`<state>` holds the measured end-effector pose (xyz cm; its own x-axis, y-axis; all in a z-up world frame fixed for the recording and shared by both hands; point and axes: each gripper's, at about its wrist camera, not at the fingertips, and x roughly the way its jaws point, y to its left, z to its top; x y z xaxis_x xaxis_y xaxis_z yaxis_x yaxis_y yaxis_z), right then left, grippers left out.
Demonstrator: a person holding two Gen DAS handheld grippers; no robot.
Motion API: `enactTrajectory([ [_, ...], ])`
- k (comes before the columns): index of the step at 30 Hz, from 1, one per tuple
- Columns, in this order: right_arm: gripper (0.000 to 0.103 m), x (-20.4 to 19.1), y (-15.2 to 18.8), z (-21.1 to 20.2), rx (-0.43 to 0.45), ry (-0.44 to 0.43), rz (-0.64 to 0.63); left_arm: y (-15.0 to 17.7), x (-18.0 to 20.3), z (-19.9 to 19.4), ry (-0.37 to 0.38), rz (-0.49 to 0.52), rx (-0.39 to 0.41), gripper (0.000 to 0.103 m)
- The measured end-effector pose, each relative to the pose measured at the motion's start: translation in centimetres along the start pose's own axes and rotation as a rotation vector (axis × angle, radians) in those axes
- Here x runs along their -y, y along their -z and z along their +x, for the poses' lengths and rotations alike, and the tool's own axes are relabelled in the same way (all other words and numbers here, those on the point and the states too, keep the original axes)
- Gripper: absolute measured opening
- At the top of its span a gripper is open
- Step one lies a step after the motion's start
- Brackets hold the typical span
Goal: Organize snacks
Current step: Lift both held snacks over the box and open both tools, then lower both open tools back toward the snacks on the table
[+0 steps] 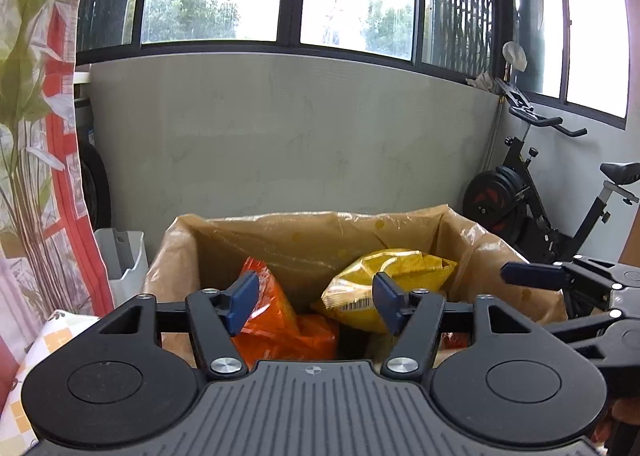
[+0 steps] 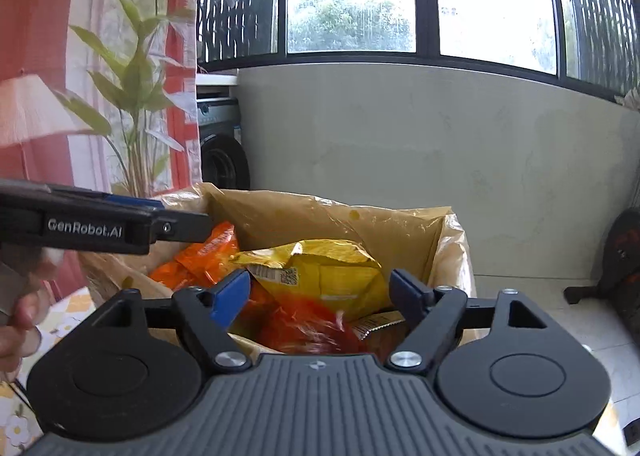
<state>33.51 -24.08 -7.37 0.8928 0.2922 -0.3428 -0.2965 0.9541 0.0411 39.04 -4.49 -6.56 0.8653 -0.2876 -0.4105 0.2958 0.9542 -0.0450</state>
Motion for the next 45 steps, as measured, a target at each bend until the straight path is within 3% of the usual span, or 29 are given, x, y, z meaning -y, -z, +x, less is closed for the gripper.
enactTrajectory([
  [10,0.079,-2.5,2.0,-5.2,0.092,-0.025,0.092,2.0,-3.1,-6.6,0.024,-0.015,0.002,0.065],
  [19,0.079,-5.9,6.0,-8.5,0.086,-0.082,0.079,7.3,-6.9,-10.3,0.015,-0.083,-0.057,0.062],
  [22,0.078,-6.7,7.4,-8.4,0.041,-0.103,0.074,9.2,-8.2,-10.3,0.008,-0.113,-0.105,0.056],
  [32,0.065,-7.6,11.3,-4.3,-0.151,-0.183,0.08,13.7,-10.5,-8.0,-0.015,-0.123,-0.217,0.055],
  [36,0.064,-8.3,12.5,-1.1,-0.256,-0.198,0.034,15.2,-11.1,-7.0,-0.012,-0.156,-0.246,0.054],
  [41,0.064,-8.3,13.3,2.3,-0.373,-0.218,0.073,16.5,-11.5,-6.0,-0.019,-0.161,-0.276,0.054],
  [45,0.066,-8.7,13.6,3.6,-0.418,-0.209,0.054,17.6,-11.5,-5.5,-0.009,-0.168,-0.291,0.054],
])
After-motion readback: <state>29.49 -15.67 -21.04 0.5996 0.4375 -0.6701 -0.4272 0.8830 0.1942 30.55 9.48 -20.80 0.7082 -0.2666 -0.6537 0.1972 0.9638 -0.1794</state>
